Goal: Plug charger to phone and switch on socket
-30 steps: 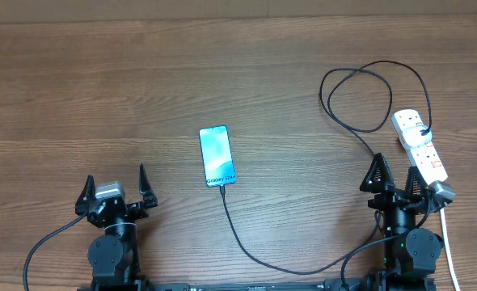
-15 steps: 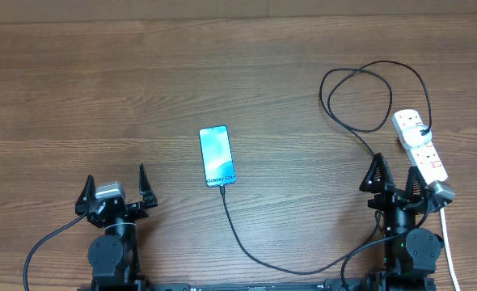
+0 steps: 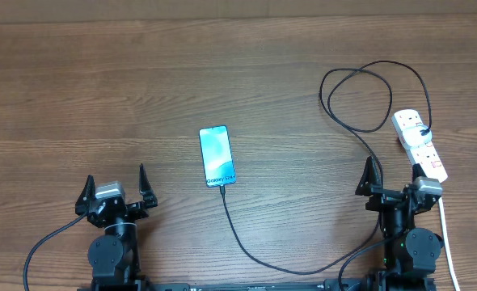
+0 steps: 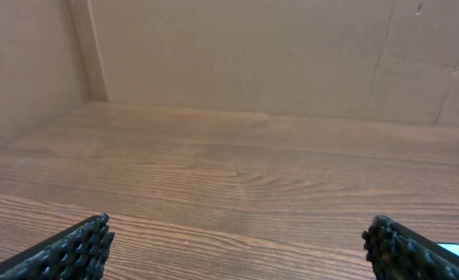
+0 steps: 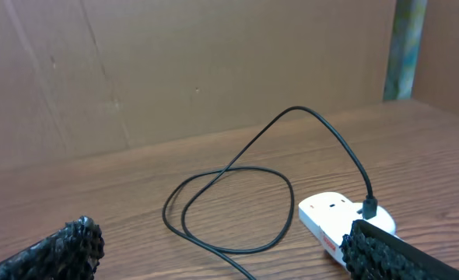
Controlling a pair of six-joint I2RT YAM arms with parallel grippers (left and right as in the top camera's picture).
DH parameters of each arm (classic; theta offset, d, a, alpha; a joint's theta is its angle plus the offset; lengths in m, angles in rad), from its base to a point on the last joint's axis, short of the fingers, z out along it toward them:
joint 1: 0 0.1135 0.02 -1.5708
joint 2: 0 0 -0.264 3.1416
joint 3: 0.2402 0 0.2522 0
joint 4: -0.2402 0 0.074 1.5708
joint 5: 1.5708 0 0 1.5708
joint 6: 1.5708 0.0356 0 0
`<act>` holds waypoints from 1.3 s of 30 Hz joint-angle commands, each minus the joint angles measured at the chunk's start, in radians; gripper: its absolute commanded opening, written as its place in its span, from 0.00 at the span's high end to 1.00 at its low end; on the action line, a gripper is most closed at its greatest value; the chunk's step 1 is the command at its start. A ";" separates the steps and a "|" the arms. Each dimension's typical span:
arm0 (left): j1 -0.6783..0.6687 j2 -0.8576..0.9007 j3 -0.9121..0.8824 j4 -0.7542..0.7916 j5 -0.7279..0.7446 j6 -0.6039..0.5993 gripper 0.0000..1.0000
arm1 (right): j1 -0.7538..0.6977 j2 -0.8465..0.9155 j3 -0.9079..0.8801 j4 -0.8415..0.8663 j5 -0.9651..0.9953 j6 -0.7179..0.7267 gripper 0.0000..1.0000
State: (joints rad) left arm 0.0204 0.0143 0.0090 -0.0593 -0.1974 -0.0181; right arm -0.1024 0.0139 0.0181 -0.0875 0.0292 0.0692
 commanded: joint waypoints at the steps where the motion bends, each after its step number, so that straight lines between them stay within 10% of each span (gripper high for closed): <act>1: 0.005 0.005 -0.003 -0.002 0.011 0.023 0.00 | 0.008 -0.011 -0.010 0.003 -0.005 -0.044 0.00; 39: 0.005 0.005 -0.003 -0.002 0.011 0.023 0.00 | 0.102 -0.011 -0.010 0.005 -0.005 -0.044 0.00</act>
State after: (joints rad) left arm 0.0204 0.0143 0.0090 -0.0593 -0.1974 -0.0181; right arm 0.0025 0.0139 0.0181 -0.0872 0.0261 0.0288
